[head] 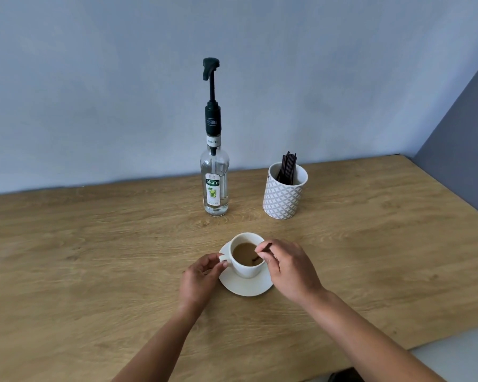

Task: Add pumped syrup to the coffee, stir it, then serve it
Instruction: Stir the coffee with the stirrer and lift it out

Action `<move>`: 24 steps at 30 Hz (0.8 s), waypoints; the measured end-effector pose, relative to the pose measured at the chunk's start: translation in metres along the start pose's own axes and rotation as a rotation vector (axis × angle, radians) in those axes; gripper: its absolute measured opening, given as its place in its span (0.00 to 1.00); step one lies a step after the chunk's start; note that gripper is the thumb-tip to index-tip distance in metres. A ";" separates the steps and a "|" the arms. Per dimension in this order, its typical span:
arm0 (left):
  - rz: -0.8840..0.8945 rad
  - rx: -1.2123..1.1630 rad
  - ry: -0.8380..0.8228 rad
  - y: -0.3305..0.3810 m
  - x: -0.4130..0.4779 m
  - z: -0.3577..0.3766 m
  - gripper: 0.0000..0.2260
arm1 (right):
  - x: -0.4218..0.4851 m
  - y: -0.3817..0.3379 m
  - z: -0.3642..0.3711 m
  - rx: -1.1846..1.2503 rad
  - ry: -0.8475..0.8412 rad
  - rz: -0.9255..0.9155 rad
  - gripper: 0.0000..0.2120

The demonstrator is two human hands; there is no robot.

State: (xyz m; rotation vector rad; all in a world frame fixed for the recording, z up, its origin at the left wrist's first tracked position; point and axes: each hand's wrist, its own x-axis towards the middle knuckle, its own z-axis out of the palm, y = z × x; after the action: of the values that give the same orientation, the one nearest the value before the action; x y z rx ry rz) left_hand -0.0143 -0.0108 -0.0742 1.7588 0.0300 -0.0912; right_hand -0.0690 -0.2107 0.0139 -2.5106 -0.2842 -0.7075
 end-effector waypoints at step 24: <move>-0.047 0.080 -0.058 -0.010 0.008 -0.004 0.08 | 0.007 -0.011 0.003 -0.084 -0.061 -0.007 0.05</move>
State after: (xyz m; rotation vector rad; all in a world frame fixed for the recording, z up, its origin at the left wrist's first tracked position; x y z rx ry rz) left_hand -0.0071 -0.0057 -0.0835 1.8350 0.0252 -0.1798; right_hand -0.0654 -0.1992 0.0205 -2.6156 -0.2909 -0.6593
